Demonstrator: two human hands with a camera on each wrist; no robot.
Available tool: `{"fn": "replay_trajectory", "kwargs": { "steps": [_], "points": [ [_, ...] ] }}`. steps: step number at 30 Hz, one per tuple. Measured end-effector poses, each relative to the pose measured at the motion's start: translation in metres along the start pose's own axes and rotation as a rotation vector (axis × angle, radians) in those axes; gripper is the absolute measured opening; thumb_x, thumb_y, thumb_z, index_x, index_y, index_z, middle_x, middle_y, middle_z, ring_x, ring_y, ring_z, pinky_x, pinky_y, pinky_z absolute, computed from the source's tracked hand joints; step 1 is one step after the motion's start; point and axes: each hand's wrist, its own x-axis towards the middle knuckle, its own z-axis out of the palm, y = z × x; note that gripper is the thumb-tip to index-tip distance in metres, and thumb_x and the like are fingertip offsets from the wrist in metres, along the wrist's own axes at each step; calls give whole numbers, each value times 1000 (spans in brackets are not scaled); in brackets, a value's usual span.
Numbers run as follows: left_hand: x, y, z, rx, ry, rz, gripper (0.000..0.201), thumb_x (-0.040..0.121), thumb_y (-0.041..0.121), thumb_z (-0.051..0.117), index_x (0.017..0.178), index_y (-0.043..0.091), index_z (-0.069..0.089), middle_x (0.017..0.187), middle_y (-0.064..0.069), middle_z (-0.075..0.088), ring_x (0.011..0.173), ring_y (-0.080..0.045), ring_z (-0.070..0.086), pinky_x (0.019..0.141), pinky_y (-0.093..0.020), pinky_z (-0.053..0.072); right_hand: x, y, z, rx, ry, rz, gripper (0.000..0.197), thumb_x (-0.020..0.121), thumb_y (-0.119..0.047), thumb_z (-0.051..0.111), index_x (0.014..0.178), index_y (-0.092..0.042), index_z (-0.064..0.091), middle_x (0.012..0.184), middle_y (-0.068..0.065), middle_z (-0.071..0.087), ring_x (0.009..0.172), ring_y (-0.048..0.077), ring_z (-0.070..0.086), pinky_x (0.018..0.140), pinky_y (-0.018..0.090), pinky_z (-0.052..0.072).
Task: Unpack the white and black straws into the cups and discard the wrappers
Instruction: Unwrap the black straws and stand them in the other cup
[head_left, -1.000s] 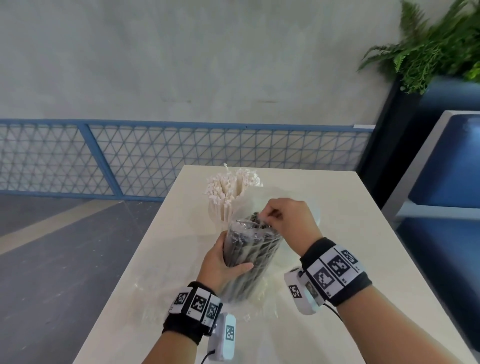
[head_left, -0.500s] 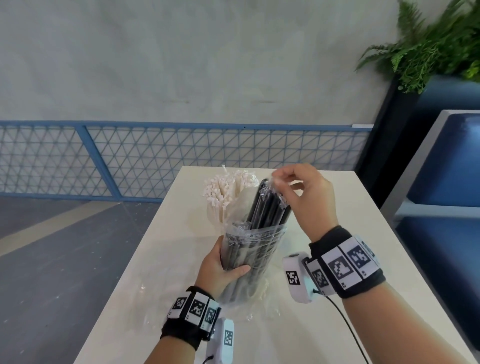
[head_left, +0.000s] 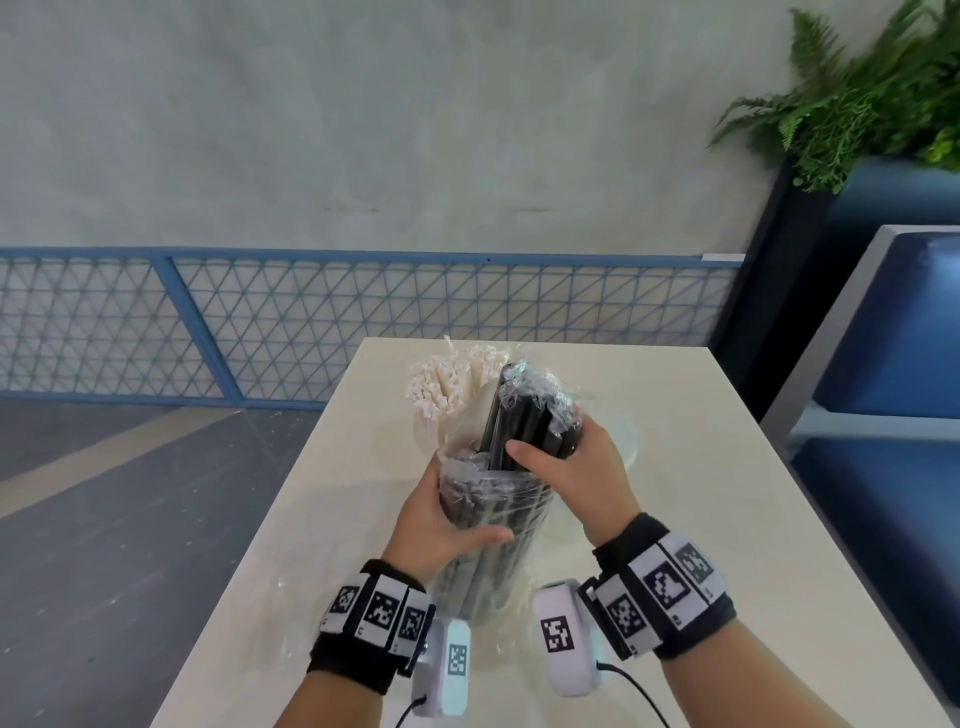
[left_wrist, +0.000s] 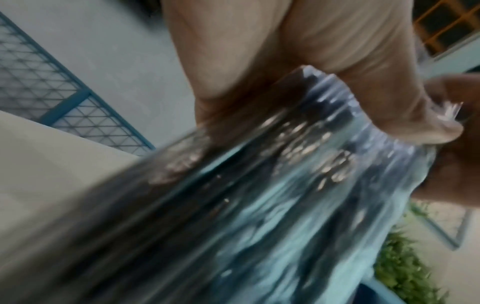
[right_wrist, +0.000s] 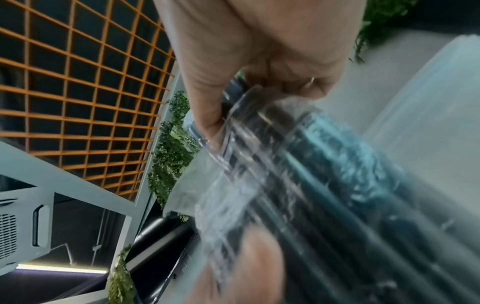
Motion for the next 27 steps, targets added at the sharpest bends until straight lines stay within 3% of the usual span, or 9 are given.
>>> {"fn": "replay_trajectory", "kwargs": {
  "steps": [4,7,9,12,15,20,27],
  "points": [
    [8,11,2,41,79,64,77,54,4,87,115,31,49,112,12,62,105,5,59,85,-11,47,3,0,8,40,-2,38,39,67,-21,80,103,-15,66,91,1,73,86,17,69,84,45,56],
    [8,11,2,75,117,69,70,59,4,84,112,34,51,109,14,64,103,5,61,84,-9,46,5,-2,10,78,-44,36,58,53,-41,83,103,-17,66,93,-1,74,88,16,70,84,44,56],
    [8,9,4,85,130,66,68,60,5,84,112,35,51,110,13,65,104,2,61,87,-13,47,4,-3,13,73,-14,25,62,49,-45,84,102,-19,66,91,-3,74,87,13,70,82,38,57],
    [9,7,8,101,160,47,69,60,10,86,113,38,51,111,11,66,105,-3,62,92,-22,49,5,-4,18,83,126,31,40,60,-30,85,93,-18,66,84,-4,72,81,13,69,77,32,57],
    [9,5,9,88,176,17,71,59,14,87,115,39,51,111,9,67,105,-7,63,95,-32,50,7,-7,21,129,185,38,26,66,-21,82,85,-18,64,78,-3,70,76,14,68,75,34,57],
    [10,4,8,58,172,-25,79,52,35,85,122,32,50,115,5,67,109,-13,63,99,-43,48,14,-13,17,251,186,34,23,68,-14,80,87,-10,67,79,2,72,76,17,69,77,37,58],
    [12,1,10,64,195,-68,91,46,44,85,128,25,48,115,4,67,109,-9,62,100,-42,48,31,-34,2,387,202,-62,26,71,-10,78,94,-5,68,88,9,73,83,23,70,79,41,58]
  ]
}}
